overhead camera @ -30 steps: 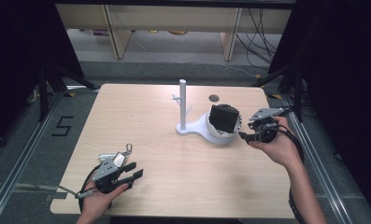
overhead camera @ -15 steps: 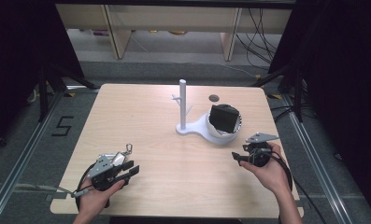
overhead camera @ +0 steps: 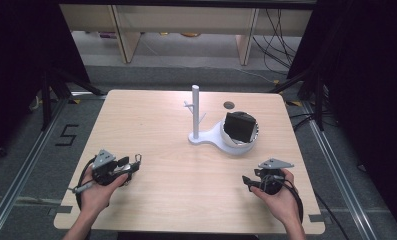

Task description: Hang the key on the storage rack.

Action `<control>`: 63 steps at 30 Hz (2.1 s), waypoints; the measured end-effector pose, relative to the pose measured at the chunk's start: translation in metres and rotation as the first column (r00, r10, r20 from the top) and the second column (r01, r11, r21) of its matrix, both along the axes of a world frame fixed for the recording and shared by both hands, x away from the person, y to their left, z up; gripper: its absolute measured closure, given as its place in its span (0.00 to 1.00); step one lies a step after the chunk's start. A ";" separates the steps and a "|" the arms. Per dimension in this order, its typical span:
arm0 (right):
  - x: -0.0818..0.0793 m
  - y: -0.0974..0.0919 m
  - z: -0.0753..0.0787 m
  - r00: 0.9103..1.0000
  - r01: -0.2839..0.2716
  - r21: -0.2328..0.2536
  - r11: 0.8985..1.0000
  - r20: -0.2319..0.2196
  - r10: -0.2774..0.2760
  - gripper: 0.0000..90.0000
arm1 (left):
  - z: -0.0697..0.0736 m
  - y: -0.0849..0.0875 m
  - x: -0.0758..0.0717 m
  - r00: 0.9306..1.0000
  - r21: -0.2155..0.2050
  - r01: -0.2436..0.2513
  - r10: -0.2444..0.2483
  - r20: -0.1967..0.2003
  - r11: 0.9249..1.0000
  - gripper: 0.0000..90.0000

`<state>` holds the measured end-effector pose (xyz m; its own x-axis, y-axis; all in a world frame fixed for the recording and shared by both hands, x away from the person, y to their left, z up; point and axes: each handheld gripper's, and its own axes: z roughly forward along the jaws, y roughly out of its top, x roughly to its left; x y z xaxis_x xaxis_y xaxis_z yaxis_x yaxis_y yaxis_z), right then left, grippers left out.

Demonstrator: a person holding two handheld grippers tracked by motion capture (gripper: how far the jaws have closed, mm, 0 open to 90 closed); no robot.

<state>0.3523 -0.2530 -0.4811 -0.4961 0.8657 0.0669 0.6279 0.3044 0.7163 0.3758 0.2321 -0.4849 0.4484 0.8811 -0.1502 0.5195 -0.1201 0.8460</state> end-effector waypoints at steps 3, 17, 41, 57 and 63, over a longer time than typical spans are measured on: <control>-0.003 0.003 0.000 1.000 -0.009 0.042 0.999 0.016 0.009 0.51 | -0.005 -0.002 0.019 0.998 0.035 -0.014 0.015 -0.053 0.999 0.53; -0.004 0.004 0.006 1.000 0.004 -0.003 1.000 0.027 -0.004 0.52 | -0.014 -0.014 0.063 0.962 0.167 -0.023 0.067 -0.264 0.986 0.55; -0.004 0.006 0.003 1.000 -0.015 0.005 1.000 0.012 0.015 0.50 | -0.008 -0.028 0.074 0.927 0.347 0.100 0.039 -0.372 0.932 0.82; -0.005 0.008 0.004 1.000 -0.020 0.021 1.000 -0.019 0.020 0.48 | 0.000 -0.038 0.095 0.858 0.387 0.208 0.023 -0.513 0.898 0.80; -0.004 0.007 0.002 0.999 -0.041 0.012 0.999 -0.011 0.041 0.48 | 0.002 -0.041 0.109 0.794 0.393 0.298 0.003 -0.608 0.870 0.79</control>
